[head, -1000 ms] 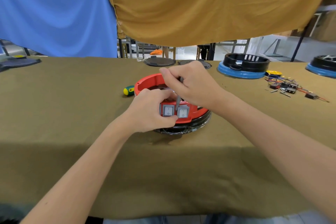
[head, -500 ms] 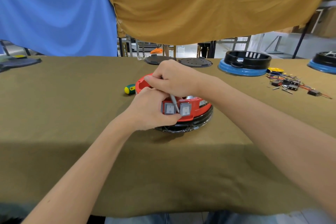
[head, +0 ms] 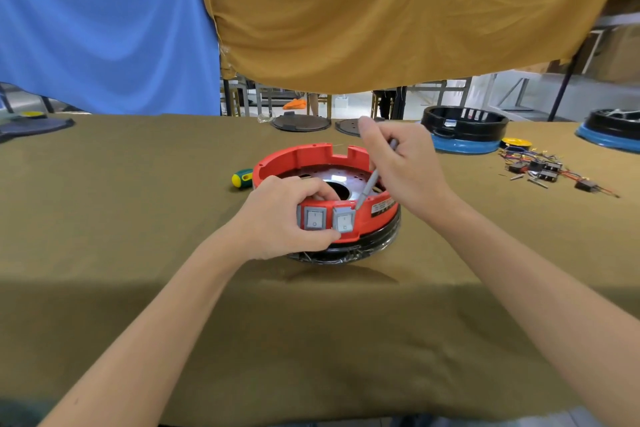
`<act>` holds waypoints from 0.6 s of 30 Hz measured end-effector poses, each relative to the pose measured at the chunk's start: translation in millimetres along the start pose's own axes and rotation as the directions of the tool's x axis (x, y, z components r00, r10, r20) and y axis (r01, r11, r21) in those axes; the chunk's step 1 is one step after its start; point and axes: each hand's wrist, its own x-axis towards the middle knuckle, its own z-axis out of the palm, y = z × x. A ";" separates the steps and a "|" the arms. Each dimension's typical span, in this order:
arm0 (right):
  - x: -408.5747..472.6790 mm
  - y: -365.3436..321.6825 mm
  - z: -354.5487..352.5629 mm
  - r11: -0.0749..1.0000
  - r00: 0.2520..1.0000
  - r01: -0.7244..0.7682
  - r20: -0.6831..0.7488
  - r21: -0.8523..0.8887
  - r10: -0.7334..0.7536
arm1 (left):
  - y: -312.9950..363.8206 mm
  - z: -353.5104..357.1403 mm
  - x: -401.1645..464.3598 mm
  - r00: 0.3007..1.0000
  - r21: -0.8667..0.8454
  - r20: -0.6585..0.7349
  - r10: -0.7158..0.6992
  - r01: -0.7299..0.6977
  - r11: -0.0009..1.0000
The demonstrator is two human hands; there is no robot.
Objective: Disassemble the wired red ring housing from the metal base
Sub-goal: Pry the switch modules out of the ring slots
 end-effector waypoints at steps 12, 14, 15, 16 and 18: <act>-16.1 26.8 4.2 0.951 0.959 -0.262 -0.066 0.164 0.276 | 2.3 0.9 0.4 1.000 -0.008 0.004 -0.011 0.011 1.000; -14.8 28.6 3.9 0.954 0.963 -0.257 -0.046 0.157 0.267 | 1.7 1.1 0.1 1.000 -0.019 0.007 -0.014 0.014 1.000; -14.8 29.1 3.6 0.956 0.965 -0.249 -0.041 0.157 0.258 | 1.4 1.1 0.0 1.000 -0.024 0.010 -0.015 0.015 1.000; -15.3 29.5 3.2 0.958 0.968 -0.239 -0.039 0.157 0.248 | 0.8 1.1 0.1 1.000 -0.029 0.014 -0.016 0.017 0.999; -16.9 32.1 2.7 0.962 0.973 -0.216 -0.045 0.164 0.226 | -0.1 1.3 0.2 1.000 -0.038 0.022 -0.022 0.023 0.999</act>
